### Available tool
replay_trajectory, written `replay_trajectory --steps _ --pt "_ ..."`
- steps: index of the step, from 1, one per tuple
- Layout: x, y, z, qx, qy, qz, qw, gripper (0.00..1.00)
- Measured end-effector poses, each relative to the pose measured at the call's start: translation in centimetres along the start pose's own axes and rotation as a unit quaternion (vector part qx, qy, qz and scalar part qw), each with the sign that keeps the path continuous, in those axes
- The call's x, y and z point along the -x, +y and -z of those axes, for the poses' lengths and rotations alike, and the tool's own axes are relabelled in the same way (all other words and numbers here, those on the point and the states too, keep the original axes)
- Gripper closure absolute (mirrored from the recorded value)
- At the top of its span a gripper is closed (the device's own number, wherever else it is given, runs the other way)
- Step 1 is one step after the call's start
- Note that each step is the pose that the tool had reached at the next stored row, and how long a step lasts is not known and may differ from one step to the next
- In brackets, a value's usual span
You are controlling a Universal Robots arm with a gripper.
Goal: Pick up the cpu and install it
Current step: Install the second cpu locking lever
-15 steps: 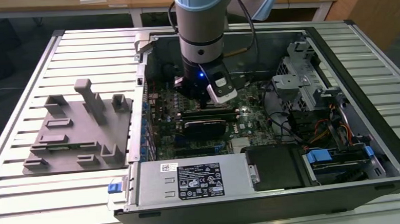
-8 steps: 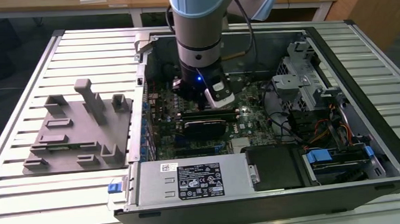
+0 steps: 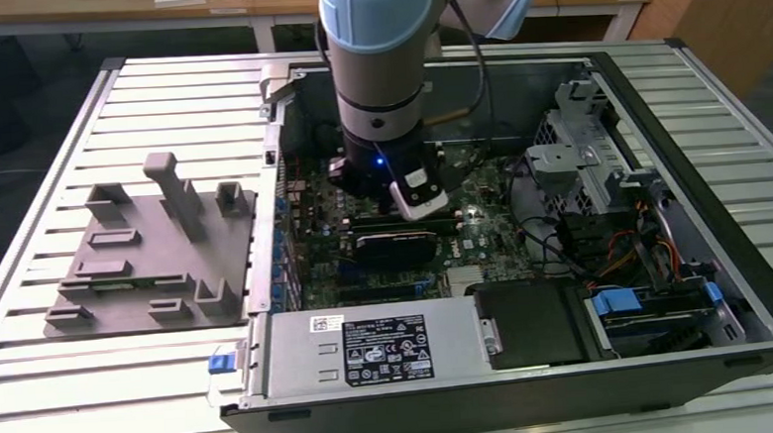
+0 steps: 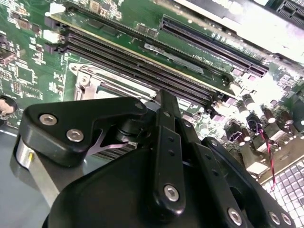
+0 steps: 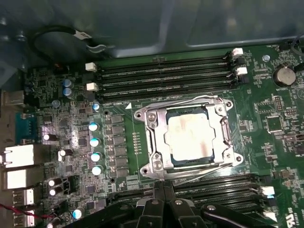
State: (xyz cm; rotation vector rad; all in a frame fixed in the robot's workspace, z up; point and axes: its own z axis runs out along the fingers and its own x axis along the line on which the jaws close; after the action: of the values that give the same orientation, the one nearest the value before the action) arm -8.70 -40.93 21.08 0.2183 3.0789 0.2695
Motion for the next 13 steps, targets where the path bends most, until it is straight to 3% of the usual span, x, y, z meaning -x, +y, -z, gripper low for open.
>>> replay_trajectory --steps 9,13 --pt "-0.19 -0.26 -0.89 0.0190 0.0027 -0.001 0.9998 0.89" --pt "-0.16 -0.58 -0.93 0.0334 0.0046 -0.002 0.9994 0.89"
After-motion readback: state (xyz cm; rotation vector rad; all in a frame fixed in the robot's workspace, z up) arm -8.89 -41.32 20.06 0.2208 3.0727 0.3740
